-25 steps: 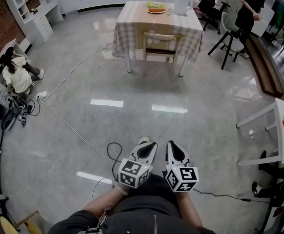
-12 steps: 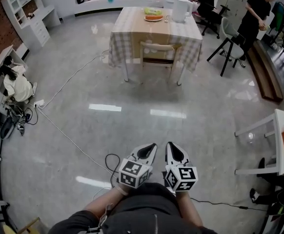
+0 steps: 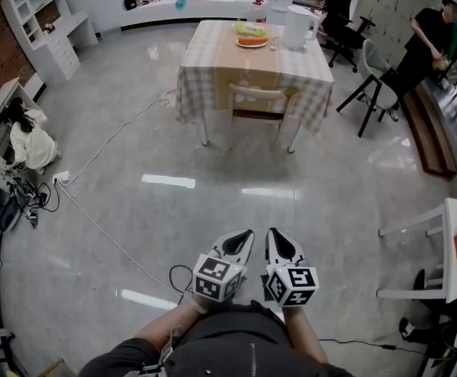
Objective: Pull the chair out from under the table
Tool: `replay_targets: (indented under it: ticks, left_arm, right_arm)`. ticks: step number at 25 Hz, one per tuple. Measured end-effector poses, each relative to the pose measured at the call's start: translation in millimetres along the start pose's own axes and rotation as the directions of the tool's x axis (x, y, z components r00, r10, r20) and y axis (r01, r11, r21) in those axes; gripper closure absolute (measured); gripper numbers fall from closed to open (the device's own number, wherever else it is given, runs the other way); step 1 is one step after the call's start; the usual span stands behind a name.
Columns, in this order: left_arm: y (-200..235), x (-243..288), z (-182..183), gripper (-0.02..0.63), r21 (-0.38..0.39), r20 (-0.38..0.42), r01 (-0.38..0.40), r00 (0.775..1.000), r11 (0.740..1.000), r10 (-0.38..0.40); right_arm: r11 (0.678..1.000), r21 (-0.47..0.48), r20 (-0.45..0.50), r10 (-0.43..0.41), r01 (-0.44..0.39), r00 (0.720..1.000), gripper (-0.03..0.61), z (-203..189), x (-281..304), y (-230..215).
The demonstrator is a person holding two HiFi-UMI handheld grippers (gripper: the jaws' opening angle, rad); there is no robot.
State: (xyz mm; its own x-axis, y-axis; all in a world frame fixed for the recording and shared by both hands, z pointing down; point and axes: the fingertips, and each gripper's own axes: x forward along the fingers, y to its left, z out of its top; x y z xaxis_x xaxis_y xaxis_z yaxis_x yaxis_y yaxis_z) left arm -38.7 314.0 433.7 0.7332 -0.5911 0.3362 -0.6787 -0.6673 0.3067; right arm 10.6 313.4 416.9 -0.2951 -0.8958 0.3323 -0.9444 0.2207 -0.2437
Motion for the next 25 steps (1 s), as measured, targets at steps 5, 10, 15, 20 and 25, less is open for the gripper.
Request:
replay_targets:
  ticks: [5,10,15,20,25]
  left_arm:
    - [32.7,17.6,11.6,0.609,-0.007,-0.011,-0.009,1.000,1.000,0.009]
    - [59.6,31.5,29.7,0.609,-0.022,-0.011,-0.003,1.000,1.000,0.003]
    - [81.3,50.4,41.5,0.609,-0.012,-0.019,0.021,1.000,1.000,-0.021]
    - [105.6,61.1,51.7,0.609,-0.023,-0.016,0.015,1.000,1.000,-0.016]
    - [118.6,65.7,52.8,0.609,-0.045,-0.011,0.014,1.000,0.999,-0.015]
  right_arm:
    - [1.000,0.001,-0.016,0.015,-0.015,1.000,0.566,9.0,36.6,-0.6]
    - [1.000,0.009,-0.028,0.004,-0.004,1.000,0.566,21.0,68.0,-2.5]
    - [1.000,0.021,-0.028,-0.015,0.015,1.000,0.566,30.0,98.5,-10.6]
    - [0.999,0.033,-0.025,-0.019,0.020,0.999,0.566,35.8,123.9,-11.9]
    - [0.999,0.037,-0.041,-0.001,0.002,0.999,0.567,32.5,137.6,-7.7]
